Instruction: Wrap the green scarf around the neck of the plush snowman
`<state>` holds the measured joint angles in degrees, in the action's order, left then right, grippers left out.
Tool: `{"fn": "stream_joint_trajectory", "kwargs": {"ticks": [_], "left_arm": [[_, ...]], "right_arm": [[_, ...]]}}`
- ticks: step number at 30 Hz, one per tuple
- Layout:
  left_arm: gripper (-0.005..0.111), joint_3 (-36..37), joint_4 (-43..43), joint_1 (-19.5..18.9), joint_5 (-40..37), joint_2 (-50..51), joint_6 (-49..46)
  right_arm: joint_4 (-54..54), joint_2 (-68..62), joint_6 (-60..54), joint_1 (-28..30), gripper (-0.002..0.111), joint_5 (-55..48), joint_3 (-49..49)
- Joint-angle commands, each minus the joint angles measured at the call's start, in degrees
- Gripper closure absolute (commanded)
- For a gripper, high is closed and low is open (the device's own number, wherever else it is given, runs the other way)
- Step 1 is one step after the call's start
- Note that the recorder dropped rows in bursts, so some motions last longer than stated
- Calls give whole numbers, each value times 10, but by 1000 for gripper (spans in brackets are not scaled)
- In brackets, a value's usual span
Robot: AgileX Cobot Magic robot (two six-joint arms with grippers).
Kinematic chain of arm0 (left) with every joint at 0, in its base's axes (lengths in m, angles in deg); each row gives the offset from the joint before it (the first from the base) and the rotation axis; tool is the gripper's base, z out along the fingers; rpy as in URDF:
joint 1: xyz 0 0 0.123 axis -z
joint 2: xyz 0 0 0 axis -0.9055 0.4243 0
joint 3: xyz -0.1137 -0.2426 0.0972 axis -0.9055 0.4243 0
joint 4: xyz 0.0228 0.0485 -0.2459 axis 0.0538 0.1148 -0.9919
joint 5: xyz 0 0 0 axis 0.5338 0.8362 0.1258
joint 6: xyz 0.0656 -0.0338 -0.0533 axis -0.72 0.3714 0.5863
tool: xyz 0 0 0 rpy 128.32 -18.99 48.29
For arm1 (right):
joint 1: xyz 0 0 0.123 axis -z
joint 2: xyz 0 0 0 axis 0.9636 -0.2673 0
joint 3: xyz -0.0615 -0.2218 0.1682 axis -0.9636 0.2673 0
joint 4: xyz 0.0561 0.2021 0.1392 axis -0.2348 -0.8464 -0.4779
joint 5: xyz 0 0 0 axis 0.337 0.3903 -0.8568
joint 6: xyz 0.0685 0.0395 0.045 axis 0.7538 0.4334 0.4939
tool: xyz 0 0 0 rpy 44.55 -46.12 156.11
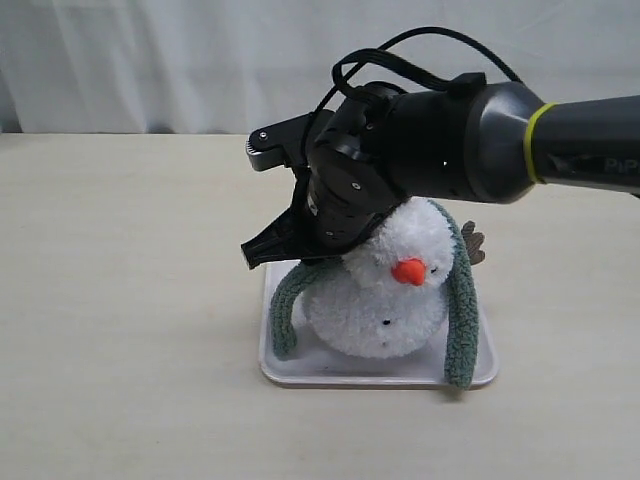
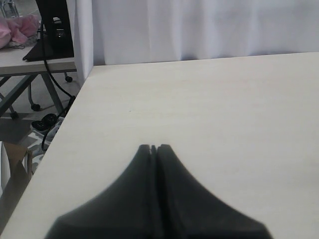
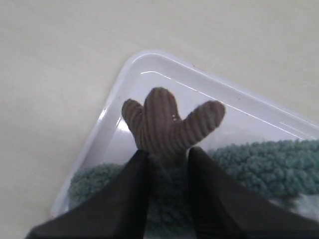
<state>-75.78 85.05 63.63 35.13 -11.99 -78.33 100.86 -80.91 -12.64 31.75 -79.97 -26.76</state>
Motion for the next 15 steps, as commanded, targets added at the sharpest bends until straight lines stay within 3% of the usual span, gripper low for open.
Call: {"fn": "stream_joint_trajectory", "kwargs": {"ticks": [1,6,11,15], "left_arm": [[107,2,0,-1,6,-2,1],[107,2,0,-1,6,-2,1],[107,2,0,-1,6,-2,1],[107,2,0,-1,6,-2,1]], "right_arm": [[-14,26,-6,-1,81,-6,0],[-81,58,-80,-1,75,-7,0],[-210,77,-170,-1,55,-31,0],[-273,77,-205,-22,53,-80,8]]}}
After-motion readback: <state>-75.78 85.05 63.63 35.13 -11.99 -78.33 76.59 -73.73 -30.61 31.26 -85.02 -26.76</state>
